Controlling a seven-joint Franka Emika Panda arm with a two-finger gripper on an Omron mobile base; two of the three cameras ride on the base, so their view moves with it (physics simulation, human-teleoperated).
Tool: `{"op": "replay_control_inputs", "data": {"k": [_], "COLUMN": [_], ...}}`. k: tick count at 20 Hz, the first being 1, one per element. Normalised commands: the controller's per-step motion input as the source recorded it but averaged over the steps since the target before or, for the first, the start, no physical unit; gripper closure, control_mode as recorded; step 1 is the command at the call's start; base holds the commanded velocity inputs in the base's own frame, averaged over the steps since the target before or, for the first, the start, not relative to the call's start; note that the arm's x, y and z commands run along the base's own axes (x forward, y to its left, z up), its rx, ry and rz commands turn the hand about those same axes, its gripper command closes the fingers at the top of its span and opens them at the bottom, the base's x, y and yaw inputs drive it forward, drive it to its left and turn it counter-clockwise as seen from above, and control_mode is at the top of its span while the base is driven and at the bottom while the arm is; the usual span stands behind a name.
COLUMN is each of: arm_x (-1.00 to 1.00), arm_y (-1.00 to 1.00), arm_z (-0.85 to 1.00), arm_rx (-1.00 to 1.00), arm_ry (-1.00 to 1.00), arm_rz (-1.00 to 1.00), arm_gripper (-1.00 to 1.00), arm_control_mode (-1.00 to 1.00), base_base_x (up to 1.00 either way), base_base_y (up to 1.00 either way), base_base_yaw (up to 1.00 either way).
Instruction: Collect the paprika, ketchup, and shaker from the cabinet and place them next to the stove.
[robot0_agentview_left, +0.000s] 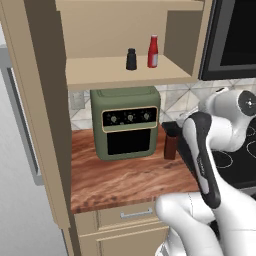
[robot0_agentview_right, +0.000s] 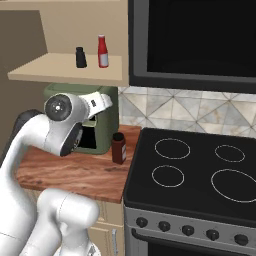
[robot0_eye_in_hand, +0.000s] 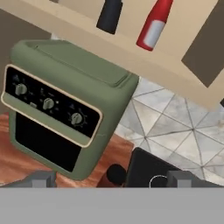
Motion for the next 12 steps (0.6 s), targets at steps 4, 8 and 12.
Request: {"op": "replay_control_inputs", "data": {"k": [4, 8, 12], "arm_x": [-0.03, 0.00, 0.00], "arm_y": [0.12, 0.12, 0.25], "arm_z": [0.49, 0.32, 0.33], "arm_rx": [-0.05, 0.00, 0.00], "arm_ry": [0.00, 0.00, -0.01], "arm_rz": [-0.31, -0.28, -0.23], "arm_gripper": [-1.00, -1.00, -1.00], "arm_control_mode": [-1.00, -1.00, -1.00], "base_base_x": [0.00, 0.00, 0.00], "base_base_y": [0.00, 0.00, 0.00], "base_base_yaw": [0.00, 0.00, 0.00]}}
